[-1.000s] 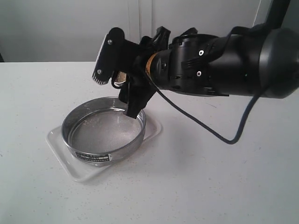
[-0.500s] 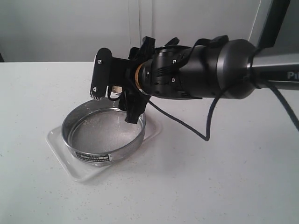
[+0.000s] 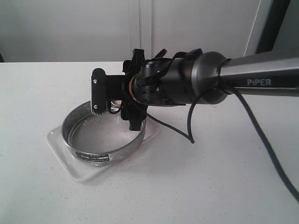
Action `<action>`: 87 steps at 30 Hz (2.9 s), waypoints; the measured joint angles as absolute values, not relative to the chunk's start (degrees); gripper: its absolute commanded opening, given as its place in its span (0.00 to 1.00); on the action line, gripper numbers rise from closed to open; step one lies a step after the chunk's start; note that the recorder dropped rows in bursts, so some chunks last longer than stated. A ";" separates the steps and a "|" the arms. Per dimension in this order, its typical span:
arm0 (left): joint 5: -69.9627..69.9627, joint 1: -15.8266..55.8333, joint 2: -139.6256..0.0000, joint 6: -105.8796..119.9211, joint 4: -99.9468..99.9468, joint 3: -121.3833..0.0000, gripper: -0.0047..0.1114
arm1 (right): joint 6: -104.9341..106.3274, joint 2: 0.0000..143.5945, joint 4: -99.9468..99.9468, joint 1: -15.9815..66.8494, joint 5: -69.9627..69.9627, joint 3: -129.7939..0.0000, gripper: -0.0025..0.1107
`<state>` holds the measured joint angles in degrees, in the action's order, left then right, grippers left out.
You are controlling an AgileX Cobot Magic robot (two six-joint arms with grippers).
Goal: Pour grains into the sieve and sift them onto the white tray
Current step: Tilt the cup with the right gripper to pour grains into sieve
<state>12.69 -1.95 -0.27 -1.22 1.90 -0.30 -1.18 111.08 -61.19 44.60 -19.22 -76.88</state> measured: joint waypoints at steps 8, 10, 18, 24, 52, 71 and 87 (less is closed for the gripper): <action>12.69 -1.95 -0.27 -1.22 1.90 -0.30 0.04 | 0.57 114.29 -61.19 44.60 -20.56 -81.70 0.02; 12.69 -1.95 -0.27 -1.22 1.90 -0.30 0.04 | 2.43 114.88 -61.19 44.73 -21.75 -82.82 0.02; 12.69 -1.95 -0.27 -1.22 1.90 -0.30 0.04 | 7.07 115.83 -61.19 45.80 -23.95 -84.07 0.02; 12.69 -1.95 -0.27 -1.22 1.90 -0.30 0.04 | 8.59 115.83 -61.08 46.39 -24.35 -84.07 0.02; 12.69 -1.95 -0.27 -1.22 1.90 -0.30 0.04 | 16.30 121.61 -66.67 46.90 -23.73 -86.22 0.02; 12.69 -1.95 -0.27 -1.22 1.90 -0.30 0.04 | 19.80 121.61 -67.02 46.90 -23.73 -86.22 0.02; 12.69 -1.95 -0.27 -1.22 1.90 -0.30 0.04 | 24.84 121.61 -68.95 46.98 -26.14 -86.22 0.02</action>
